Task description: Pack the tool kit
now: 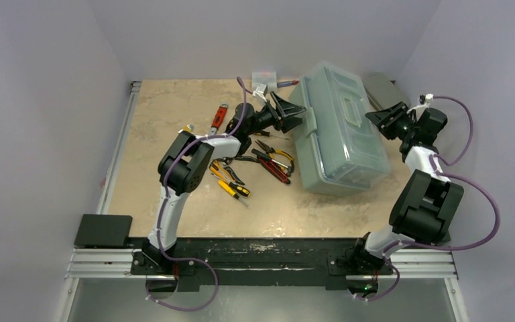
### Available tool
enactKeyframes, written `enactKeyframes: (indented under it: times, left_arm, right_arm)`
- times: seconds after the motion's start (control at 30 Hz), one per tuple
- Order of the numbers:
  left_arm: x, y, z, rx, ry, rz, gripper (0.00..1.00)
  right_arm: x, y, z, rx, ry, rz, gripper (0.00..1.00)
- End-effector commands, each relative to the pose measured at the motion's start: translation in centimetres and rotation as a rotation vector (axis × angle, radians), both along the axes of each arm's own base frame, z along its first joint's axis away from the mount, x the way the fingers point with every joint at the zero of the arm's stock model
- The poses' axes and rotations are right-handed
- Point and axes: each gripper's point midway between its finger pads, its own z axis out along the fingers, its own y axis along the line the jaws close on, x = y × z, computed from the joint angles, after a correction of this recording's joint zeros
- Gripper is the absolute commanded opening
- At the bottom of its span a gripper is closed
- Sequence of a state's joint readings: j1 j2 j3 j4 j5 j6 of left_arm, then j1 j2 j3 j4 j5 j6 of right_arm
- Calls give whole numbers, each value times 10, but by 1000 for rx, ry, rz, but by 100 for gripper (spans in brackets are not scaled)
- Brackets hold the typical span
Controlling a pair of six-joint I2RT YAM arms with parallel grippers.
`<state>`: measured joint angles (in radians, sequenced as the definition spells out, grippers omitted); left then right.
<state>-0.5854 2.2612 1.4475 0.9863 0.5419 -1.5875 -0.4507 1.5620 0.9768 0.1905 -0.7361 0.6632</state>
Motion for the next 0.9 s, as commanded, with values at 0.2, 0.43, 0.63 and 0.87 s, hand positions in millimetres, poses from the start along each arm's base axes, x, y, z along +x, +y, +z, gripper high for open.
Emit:
enactKeyframes:
  times: [0.2,0.43,0.63,0.87]
  left_arm:
    - [-55,-51,50,37,-103,-208,73]
    - [-56,-57,64,59,-129,-225,73]
    - [-46,-47,79,92,-152,-234,74]
    - [-45,-38,87,121,-172,-229,74]
  right_arm:
    - [-38,54,-50,76,233,158,17]
    - [-36,59,-37,101,203,181,51]
    - [-31,65,-20,153,161,216,57]
    - [-24,72,11,161,115,244,64]
